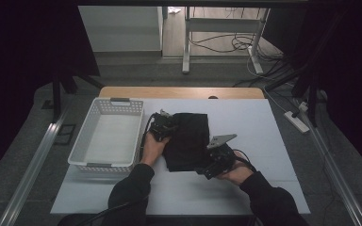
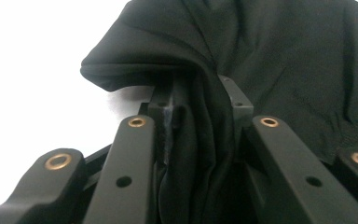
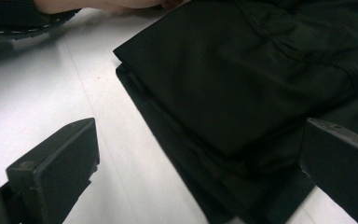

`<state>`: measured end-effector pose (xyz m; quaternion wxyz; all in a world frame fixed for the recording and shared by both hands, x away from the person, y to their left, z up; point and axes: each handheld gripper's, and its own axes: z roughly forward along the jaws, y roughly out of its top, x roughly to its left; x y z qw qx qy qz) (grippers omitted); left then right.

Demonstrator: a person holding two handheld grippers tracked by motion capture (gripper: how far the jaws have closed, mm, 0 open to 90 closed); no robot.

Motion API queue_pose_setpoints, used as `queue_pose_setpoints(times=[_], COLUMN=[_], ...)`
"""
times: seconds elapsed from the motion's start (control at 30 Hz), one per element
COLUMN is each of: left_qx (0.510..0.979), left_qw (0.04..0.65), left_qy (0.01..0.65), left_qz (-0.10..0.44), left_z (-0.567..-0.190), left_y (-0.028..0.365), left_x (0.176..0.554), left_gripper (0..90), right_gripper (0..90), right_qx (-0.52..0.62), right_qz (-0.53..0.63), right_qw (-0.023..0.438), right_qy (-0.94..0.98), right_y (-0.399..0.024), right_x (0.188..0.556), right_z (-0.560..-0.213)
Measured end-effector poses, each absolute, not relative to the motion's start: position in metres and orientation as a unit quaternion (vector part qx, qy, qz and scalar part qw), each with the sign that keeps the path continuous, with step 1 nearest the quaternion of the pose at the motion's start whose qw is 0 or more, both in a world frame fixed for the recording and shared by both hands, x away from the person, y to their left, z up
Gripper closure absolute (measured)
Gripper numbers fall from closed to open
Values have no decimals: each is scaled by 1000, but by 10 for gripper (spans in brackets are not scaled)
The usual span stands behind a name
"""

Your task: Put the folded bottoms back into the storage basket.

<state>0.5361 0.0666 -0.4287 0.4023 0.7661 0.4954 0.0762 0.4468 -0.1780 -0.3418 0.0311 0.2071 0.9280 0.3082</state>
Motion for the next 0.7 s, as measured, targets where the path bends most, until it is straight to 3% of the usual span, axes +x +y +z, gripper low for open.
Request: queue_pose_setpoints(times=[0.33,0.7], left_qx=[766,766], left_qw=[402,402], left_qy=[495,496], left_qz=[75,75], left_z=[-429,-429], left_y=[67,67], left_x=[536,536], left_gripper=[717,717], right_gripper=[2,13], right_qx=[185,142], right_qz=[284,242], right_qw=[24,51], right_qy=[941,958], right_y=[-152,-137], right_x=[457,462], right_z=[-359,-381])
